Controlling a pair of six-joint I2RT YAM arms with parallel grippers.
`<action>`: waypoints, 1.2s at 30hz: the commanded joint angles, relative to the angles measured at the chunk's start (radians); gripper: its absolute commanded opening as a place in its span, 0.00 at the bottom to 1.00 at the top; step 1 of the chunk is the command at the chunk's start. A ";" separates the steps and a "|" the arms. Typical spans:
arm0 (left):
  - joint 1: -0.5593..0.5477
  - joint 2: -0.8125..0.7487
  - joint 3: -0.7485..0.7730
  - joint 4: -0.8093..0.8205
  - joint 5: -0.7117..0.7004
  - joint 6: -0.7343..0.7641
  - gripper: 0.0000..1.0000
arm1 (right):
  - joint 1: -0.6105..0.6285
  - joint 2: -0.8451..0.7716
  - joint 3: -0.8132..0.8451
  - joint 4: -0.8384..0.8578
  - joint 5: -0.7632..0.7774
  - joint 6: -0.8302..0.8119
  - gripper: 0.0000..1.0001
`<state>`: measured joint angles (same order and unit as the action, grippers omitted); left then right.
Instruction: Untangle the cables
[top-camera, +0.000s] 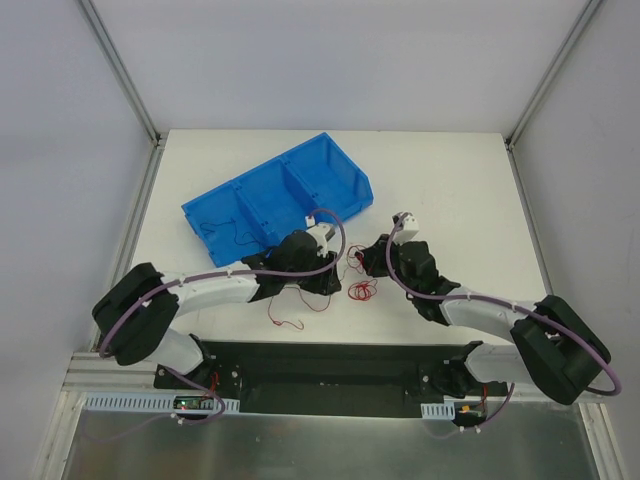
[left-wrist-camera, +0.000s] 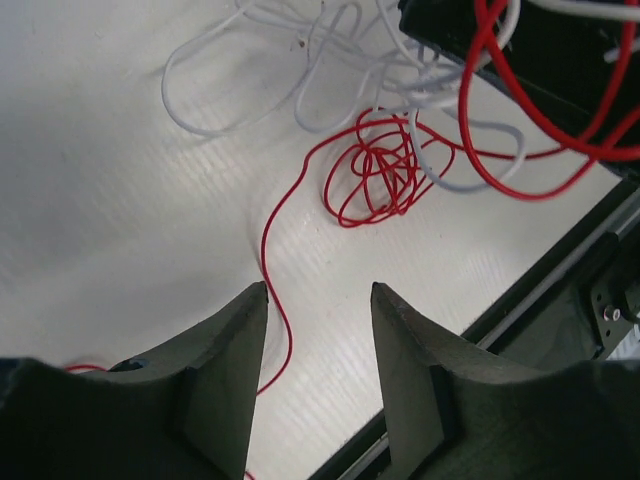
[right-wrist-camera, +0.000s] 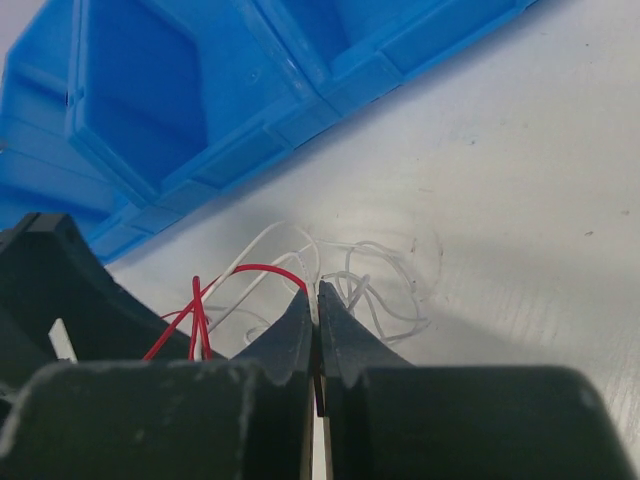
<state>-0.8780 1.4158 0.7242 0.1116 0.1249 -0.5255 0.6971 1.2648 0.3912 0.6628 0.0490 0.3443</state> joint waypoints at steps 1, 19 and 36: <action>-0.007 0.080 0.012 0.213 0.004 -0.044 0.50 | -0.005 -0.031 -0.014 0.066 0.025 0.010 0.01; -0.001 0.325 0.142 0.258 -0.010 0.012 0.29 | -0.053 0.015 -0.022 0.113 -0.038 0.067 0.00; -0.001 -0.337 -0.078 -0.033 -0.254 0.131 0.00 | -0.162 -0.051 -0.101 -0.123 0.288 0.404 0.01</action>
<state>-0.8776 1.2816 0.6811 0.2024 -0.0097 -0.4500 0.5739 1.2427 0.3122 0.6167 0.2188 0.5903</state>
